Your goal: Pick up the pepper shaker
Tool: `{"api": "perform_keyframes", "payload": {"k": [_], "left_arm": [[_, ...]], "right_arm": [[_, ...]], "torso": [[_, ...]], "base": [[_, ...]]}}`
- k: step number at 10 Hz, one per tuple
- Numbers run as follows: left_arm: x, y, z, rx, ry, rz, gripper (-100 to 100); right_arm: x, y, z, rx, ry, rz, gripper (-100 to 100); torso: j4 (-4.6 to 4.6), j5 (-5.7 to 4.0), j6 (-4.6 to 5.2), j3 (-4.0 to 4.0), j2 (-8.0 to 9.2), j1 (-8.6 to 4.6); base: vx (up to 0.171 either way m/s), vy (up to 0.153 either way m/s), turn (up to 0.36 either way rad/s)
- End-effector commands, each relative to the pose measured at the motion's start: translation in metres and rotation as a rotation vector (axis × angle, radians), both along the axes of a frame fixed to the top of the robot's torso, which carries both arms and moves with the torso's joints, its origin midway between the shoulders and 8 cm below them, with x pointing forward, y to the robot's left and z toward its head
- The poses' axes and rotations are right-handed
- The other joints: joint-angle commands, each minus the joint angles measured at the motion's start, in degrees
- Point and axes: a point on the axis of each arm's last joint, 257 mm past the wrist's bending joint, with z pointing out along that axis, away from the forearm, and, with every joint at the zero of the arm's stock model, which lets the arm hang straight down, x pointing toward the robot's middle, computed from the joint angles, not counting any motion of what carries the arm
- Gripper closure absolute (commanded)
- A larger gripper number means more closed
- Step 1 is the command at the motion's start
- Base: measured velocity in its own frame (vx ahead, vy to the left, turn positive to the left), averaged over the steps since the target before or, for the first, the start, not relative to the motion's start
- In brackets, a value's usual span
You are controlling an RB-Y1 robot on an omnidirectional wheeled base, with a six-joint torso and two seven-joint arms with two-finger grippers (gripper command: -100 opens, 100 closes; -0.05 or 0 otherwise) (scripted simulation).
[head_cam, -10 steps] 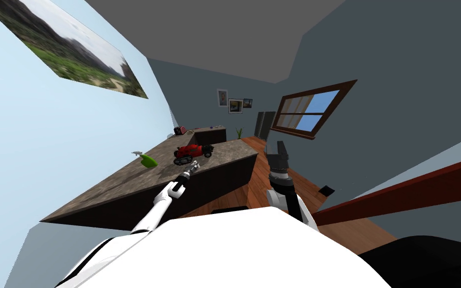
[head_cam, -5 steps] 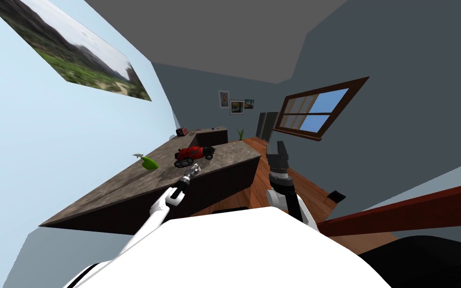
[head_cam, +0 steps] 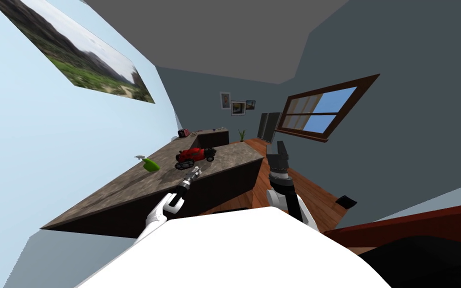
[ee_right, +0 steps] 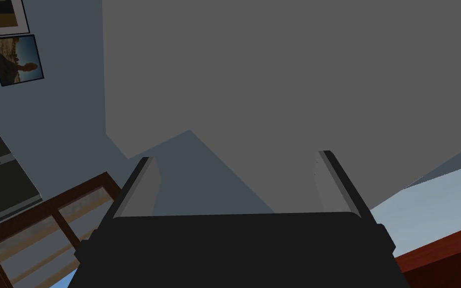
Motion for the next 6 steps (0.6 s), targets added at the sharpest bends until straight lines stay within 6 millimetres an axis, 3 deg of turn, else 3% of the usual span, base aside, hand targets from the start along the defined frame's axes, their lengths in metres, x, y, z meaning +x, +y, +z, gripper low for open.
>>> {"api": "perform_keyframes", "payload": {"k": [1, 6], "left_arm": [[-0.010, -0.002, 0.003, 0.000, -0.004, -0.005, 100], [-0.051, -0.019, -0.002, -0.004, 0.011, -0.017, 100]], "right_arm": [[0.000, 0.000, 0.000, 0.000, 0.000, 0.000, 0], [0.000, 0.000, 0.000, 0.000, 0.000, 0.000, 0]], "torso": [[0.00, 0.00, 0.00, 0.00, 0.00, 0.00], [-0.11, 0.09, -0.09, -0.07, -0.02, 0.11]], "base": [[0.039, 0.013, 0.007], [0.070, 0.017, 0.041]]}}
